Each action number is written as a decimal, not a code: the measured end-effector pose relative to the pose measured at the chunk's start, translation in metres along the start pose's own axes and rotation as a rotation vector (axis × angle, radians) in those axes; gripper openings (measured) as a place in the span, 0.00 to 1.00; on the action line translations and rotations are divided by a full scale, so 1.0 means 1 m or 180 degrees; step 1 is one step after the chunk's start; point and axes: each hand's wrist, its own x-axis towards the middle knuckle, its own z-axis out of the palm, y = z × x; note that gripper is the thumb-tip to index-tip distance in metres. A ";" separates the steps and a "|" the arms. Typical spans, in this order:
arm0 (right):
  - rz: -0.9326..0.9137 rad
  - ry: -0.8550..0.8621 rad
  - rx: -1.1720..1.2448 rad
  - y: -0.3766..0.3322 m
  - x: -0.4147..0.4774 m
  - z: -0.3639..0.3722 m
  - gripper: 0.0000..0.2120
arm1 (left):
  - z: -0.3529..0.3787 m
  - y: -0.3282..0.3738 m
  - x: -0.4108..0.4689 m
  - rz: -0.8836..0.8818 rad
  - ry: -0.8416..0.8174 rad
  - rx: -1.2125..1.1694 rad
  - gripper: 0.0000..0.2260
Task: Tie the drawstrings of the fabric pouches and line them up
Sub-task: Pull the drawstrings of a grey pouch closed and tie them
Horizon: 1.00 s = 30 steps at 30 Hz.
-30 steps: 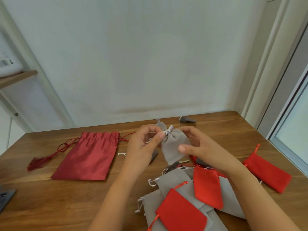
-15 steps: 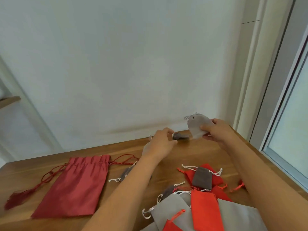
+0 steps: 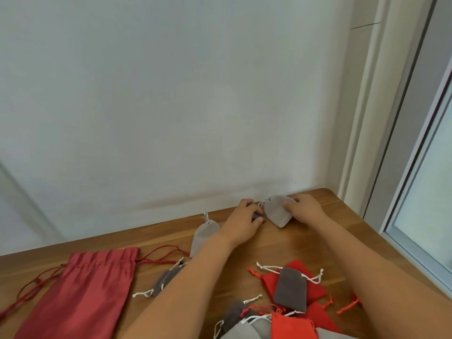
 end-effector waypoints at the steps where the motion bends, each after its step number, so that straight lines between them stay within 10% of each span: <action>1: -0.0043 0.0083 -0.0224 0.000 -0.001 0.003 0.16 | 0.000 -0.002 0.000 0.0069 0.0007 0.0008 0.11; 11: 0.0070 0.0221 -0.1724 -0.008 -0.016 0.007 0.25 | -0.014 -0.003 -0.011 0.0202 0.0272 -0.0107 0.08; 20: -0.0203 0.0279 -0.1485 -0.005 -0.012 -0.006 0.32 | -0.071 -0.030 -0.052 -0.0241 0.0258 0.0037 0.10; 30: -0.0354 0.0365 -0.0538 -0.002 0.001 0.007 0.07 | -0.060 -0.057 -0.074 -0.0491 -0.0067 -0.0041 0.19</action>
